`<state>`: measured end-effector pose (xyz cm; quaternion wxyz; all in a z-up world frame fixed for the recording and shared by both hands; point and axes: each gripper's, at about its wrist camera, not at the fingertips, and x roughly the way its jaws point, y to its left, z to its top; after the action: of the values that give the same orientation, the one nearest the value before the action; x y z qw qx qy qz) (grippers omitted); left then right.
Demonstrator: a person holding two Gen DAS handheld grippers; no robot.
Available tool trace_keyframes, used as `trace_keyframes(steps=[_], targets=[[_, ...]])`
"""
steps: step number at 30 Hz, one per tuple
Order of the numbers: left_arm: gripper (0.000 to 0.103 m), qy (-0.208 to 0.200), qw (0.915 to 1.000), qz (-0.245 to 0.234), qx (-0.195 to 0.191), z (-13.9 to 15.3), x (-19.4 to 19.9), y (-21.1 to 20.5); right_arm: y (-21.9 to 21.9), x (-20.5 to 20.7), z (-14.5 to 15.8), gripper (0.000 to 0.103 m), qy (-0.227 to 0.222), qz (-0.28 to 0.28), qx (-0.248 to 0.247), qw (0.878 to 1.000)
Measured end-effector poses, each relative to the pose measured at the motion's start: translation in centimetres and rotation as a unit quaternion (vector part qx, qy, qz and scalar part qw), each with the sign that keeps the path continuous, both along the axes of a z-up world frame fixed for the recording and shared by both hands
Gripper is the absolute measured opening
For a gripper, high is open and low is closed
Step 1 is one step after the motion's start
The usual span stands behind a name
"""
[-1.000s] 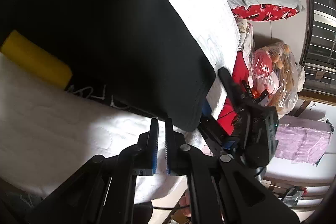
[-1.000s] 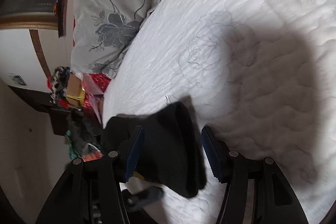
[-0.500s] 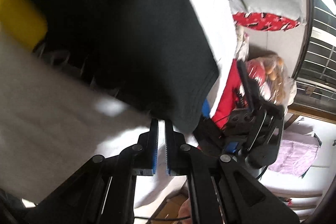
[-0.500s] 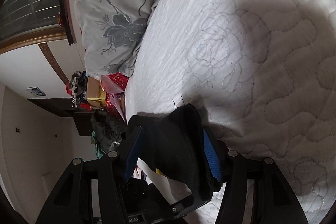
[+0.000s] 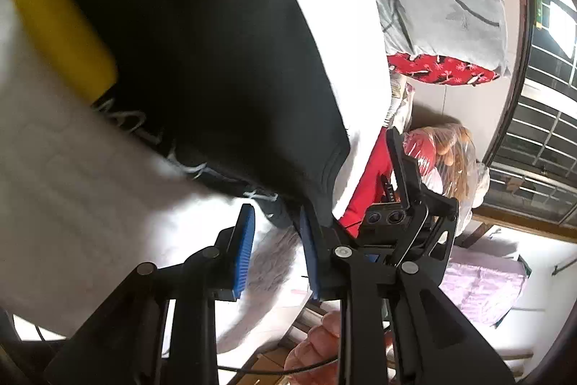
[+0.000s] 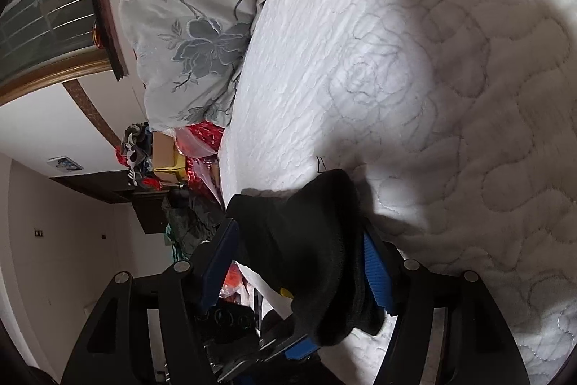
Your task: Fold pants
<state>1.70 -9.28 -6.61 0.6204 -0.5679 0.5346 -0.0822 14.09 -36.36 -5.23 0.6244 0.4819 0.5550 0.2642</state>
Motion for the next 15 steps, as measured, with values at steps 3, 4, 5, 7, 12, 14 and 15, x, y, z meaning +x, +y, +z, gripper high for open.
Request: trace_keyframes(steps=[3,4,5,7,12,14,15], targets=[[0.032,0.017,0.9998,0.007,-0.005,-0.8,0.4,0.3,0.2,0.0,0.1,0.068,0.004,0.005,-0.006,1.000],[0.032,0.020,0.9997,0.011,-0.003,-0.9,0.5,0.5,0.2,0.0,0.1,0.068,0.006,0.006,-0.007,1.000],[0.034,0.021,0.9997,0.015,-0.006,-1.0,0.7,0.6,0.1,0.0,0.1,0.068,0.008,0.005,-0.006,1.000],[0.036,0.029,0.9994,0.016,-0.004,-1.4,1.2,0.4,0.1,-0.1,0.0,0.068,0.011,0.005,-0.005,1.000],[0.038,0.020,0.9994,-0.005,0.028,-1.1,2.7,-1.7,0.4,0.0,0.0,0.070,0.007,0.000,-0.008,1.000],[0.038,0.026,0.9994,-0.010,0.020,-1.3,2.9,-1.6,0.7,0.0,0.1,0.070,0.000,-0.005,-0.024,1.000],[0.034,0.035,0.9992,-0.018,0.007,-1.5,3.2,-1.6,0.7,0.0,0.2,0.067,-0.002,-0.008,-0.028,1.000]])
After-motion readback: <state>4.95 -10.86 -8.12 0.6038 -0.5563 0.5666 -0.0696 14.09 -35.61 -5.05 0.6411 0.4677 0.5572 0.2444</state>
